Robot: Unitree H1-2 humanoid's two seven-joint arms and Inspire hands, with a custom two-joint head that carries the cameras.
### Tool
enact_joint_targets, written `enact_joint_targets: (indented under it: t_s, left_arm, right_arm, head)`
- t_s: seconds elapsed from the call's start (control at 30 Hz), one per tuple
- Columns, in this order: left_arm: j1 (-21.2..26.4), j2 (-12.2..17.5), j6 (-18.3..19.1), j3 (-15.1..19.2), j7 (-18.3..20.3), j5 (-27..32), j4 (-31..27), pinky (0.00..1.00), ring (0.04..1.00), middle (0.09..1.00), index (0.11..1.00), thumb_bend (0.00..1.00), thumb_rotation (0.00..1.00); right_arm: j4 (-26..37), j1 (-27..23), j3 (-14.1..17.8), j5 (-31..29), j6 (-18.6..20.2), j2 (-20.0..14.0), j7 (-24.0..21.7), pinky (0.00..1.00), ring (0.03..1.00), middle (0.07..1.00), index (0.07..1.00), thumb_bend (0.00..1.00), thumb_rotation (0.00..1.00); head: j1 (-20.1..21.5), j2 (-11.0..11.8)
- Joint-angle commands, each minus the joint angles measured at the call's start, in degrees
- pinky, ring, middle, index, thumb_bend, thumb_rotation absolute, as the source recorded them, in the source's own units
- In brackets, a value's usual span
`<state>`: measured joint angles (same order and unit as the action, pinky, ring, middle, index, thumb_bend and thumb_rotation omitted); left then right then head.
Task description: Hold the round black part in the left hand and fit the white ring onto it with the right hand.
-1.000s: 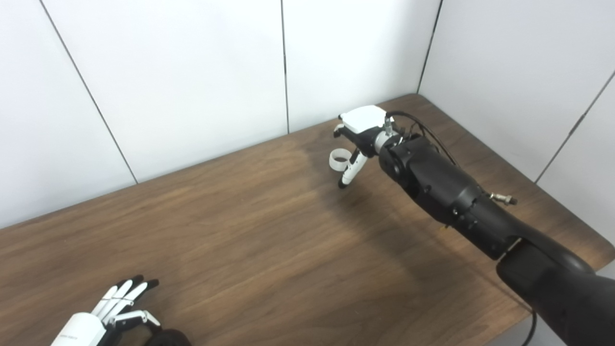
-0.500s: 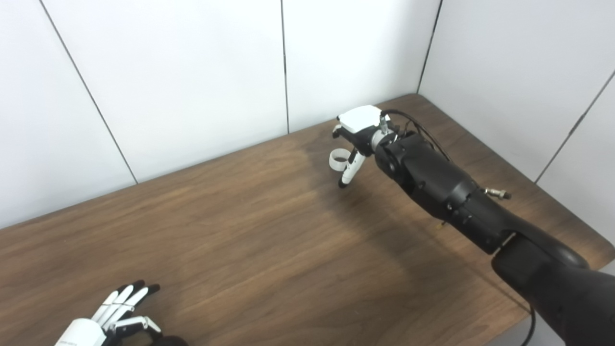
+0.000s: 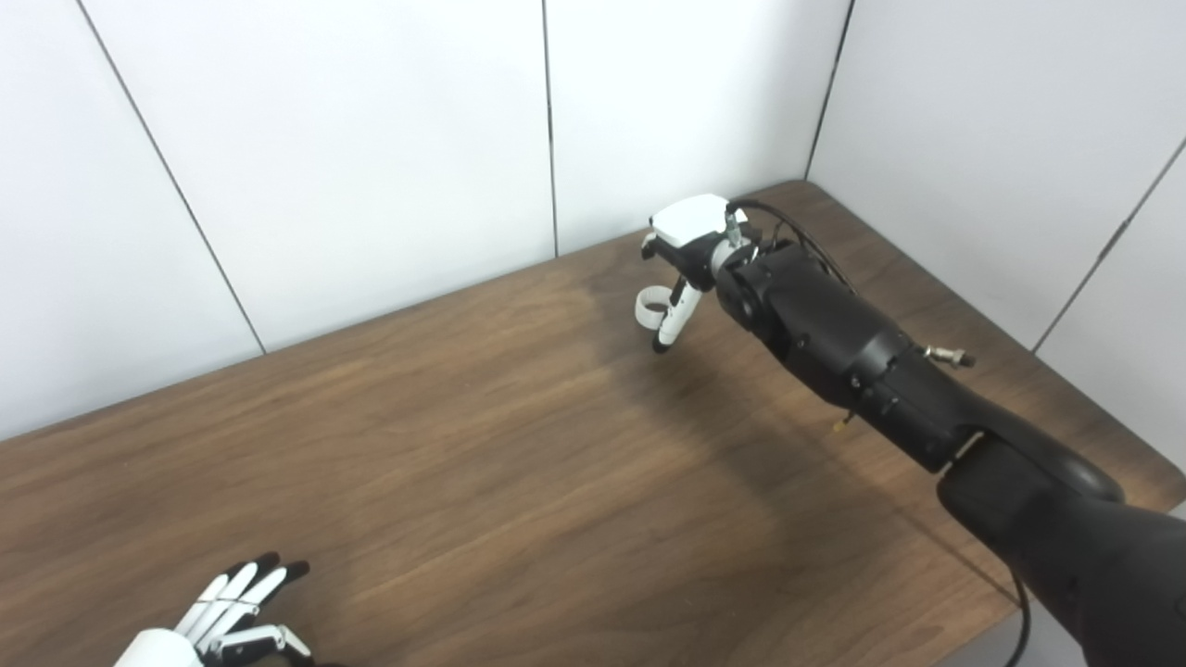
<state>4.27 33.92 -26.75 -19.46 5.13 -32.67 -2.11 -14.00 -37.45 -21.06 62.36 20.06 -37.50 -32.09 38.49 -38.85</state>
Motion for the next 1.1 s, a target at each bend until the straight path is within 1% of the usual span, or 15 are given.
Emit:
enact_joint_targets:
  t_s: [0.0, 0.13, 0.57, 1.07]
  left_arm:
    - [-0.42, 1.71, -0.13, 0.05, 0.13, -0.13, -1.07, 1.0, 0.992, 0.95, 0.478, 0.51, 0.05]
    - [-0.59, 1.84, -0.14, 0.28, 0.3, 0.16, -1.28, 1.0, 0.993, 0.956, 0.479, 0.51, 0.05]
    - [-0.85, 2.17, -0.13, 0.72, -0.04, 0.39, -2.0, 1.0, 0.986, 0.951, 0.479, 0.51, 0.05]
    - [-1.06, 1.86, -0.15, 1.08, 0.28, 0.23, -2.34, 1.0, 0.982, 0.949, 0.479, 0.51, 0.05]
  right_arm:
    - [0.3, -3.41, 0.43, 1.09, 0.21, -1.68, 0.55, 1.0, 1.0, 1.0, 0.856, 0.94, 0.48]
    - [-0.4, -3.66, 0.17, 0.99, 0.19, -1.46, 0.56, 1.0, 1.0, 1.0, 0.857, 0.95, 0.49]
    - [-0.52, -3.37, -0.03, 0.69, 0.38, -1.42, -0.13, 1.0, 1.0, 1.0, 0.861, 0.96, 0.49]
    - [0.17, -2.9, -0.06, 0.72, 0.64, -1.22, -0.72, 1.0, 1.0, 1.0, 0.849, 0.94, 0.49]
  head:
    - [0.04, -0.03]
    - [0.37, -0.28]
    - [-0.48, -0.67]
    - [-0.81, -0.65]
